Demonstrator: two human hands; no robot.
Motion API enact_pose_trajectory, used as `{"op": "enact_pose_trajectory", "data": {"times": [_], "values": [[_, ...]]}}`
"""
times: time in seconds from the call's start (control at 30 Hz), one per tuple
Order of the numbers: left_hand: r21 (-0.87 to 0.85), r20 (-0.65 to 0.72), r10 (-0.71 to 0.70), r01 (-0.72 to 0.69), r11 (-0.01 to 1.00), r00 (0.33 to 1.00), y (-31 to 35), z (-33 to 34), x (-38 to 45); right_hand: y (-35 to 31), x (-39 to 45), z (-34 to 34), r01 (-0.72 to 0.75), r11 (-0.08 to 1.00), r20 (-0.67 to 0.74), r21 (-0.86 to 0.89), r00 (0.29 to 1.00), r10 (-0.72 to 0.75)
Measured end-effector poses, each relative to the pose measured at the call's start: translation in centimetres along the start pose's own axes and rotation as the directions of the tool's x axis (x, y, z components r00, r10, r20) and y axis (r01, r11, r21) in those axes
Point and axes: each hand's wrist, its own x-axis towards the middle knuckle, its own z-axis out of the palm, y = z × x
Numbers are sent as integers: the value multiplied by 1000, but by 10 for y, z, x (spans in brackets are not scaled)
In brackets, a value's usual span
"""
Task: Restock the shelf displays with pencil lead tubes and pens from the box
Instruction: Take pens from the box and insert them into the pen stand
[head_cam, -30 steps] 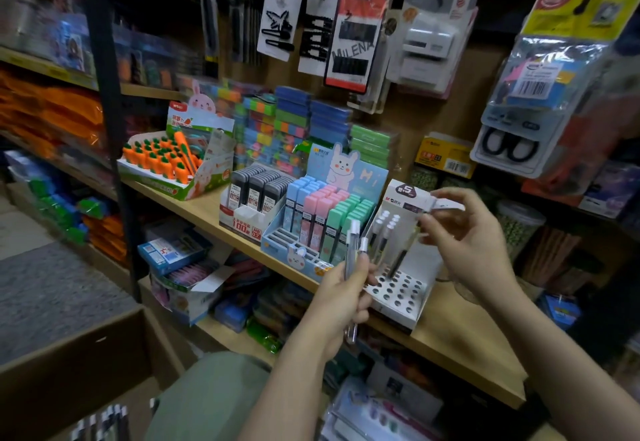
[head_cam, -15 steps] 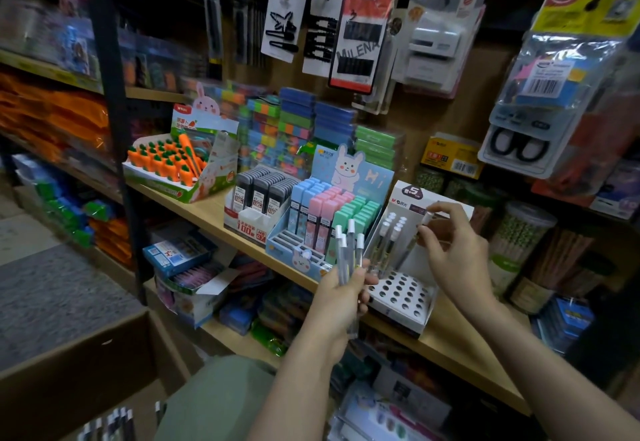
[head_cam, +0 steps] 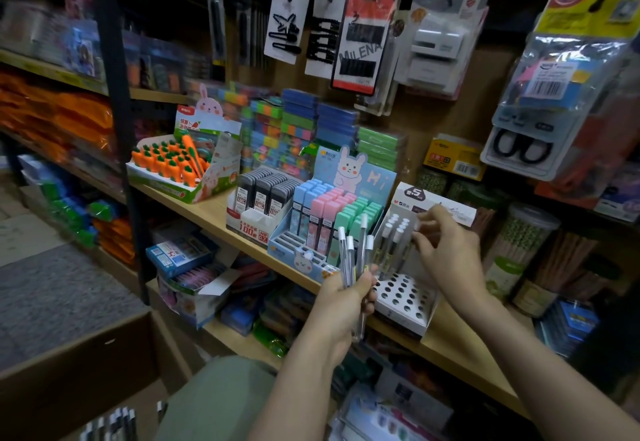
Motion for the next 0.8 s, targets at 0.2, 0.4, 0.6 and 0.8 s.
{"op": "enact_pose_trajectory", "data": {"times": [0.2, 0.4, 0.6, 0.8], "values": [[-31, 75, 36, -34, 999, 997, 1, 0, -5, -5, -12, -5, 5, 999, 40, -33, 999, -4], [8, 75, 12, -13, 1000, 997, 2, 2, -5, -27, -26, -24, -52, 961, 131, 271, 991, 16], [-4, 123, -6, 6, 1000, 992, 5, 4, -10, -39, -28, -20, -126, 939, 162, 321, 984, 77], [171, -149, 99, -73, 983, 984, -3, -6, 1, -24, -4, -48, -10, 932, -35, 362, 999, 24]]}}
